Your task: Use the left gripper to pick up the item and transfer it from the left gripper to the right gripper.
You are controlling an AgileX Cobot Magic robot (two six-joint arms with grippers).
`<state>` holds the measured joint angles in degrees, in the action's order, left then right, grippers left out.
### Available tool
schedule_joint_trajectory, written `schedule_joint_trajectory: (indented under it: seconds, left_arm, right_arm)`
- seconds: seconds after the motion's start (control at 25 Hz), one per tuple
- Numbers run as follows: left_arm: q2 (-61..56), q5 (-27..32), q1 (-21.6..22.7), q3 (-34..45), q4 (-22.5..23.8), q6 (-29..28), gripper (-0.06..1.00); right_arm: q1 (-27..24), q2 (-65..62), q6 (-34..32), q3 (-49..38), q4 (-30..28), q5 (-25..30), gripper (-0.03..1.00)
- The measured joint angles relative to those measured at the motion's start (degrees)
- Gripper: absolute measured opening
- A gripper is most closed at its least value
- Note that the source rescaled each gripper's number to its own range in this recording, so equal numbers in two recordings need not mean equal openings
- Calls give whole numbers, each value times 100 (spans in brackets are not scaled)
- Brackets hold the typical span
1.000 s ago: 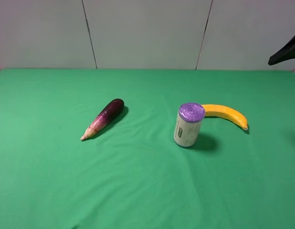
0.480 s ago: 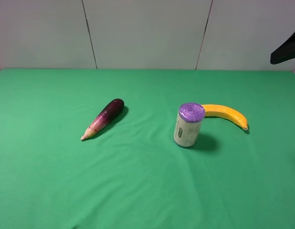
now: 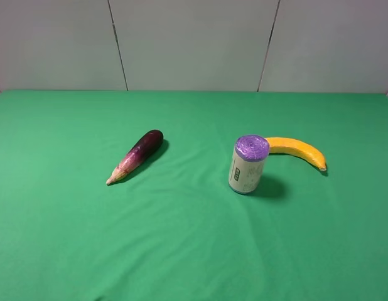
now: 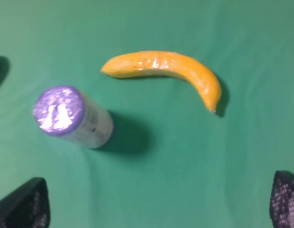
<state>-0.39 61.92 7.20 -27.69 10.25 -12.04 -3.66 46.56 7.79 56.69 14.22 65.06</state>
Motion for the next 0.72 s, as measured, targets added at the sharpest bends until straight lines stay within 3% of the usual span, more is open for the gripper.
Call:
schedule_joint_trajectory:
  seconds: [0.36,0.72]
  left_arm:
    - [0,0,0,0,0,0,97]
    - [0,0,0,0,6,0,97]
  right_arm:
    - [89,-1086,-24,-151,-319,224,100]
    - [89,-2255,-29,-1349,-446,140,100]
